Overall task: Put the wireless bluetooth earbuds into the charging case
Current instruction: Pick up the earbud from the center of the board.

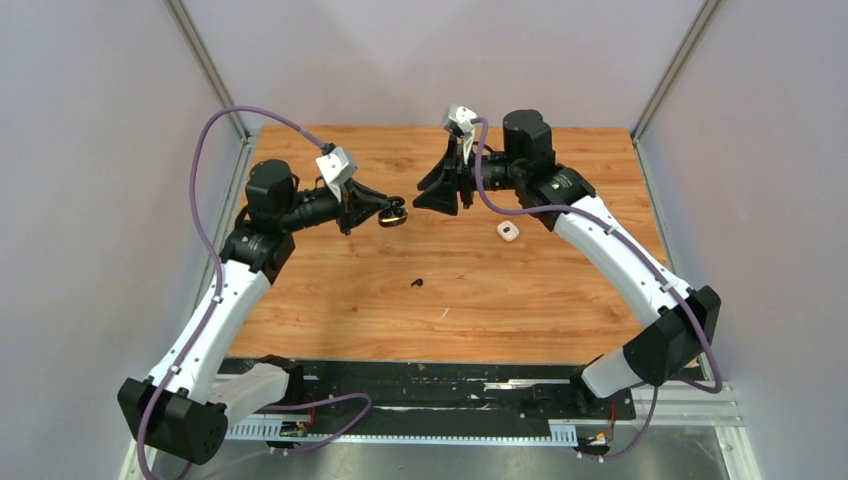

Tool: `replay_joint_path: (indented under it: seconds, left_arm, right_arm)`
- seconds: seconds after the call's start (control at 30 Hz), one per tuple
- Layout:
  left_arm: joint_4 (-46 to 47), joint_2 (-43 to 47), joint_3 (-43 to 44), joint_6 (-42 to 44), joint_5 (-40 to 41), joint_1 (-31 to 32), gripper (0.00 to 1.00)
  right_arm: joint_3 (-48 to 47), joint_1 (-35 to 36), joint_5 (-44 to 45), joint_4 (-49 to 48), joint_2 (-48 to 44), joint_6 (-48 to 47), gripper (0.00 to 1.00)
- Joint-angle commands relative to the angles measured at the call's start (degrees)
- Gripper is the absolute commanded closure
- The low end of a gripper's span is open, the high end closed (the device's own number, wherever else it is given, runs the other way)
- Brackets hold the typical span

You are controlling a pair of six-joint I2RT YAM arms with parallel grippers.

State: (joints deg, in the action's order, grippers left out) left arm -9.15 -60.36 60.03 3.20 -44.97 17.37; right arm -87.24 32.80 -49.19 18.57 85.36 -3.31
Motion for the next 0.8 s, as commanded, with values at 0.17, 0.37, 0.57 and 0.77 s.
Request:
replay_joint_path:
  seconds: [0.17, 0.37, 0.57, 0.77]
  left_arm:
    - [-0.75, 1.95, 0.52, 2.11, 0.31, -0.23, 1.00]
    - [-3.88, 3.35, 0.20, 2.34, 15.70, -0.26, 1.00]
    - [-4.07, 6.06, -1.19, -0.35, 22.64, -0.95, 1.00]
    - [-1.02, 6.58, -1.27, -2.73, 24.05, -3.63, 1.00]
  right_arm:
    - [2.78, -0.46, 4.19, -3.15, -0.31, 1.00, 0.61]
    - [13.95, -1.41, 14.71, -2.55, -2.49, 2.84, 0.61]
    - [20.67, -0.01, 17.69, -0.55, 1.73, -1.48, 0.62]
    - [20.38, 3.76, 24.64, 0.72, 9.72, 7.61, 0.57]
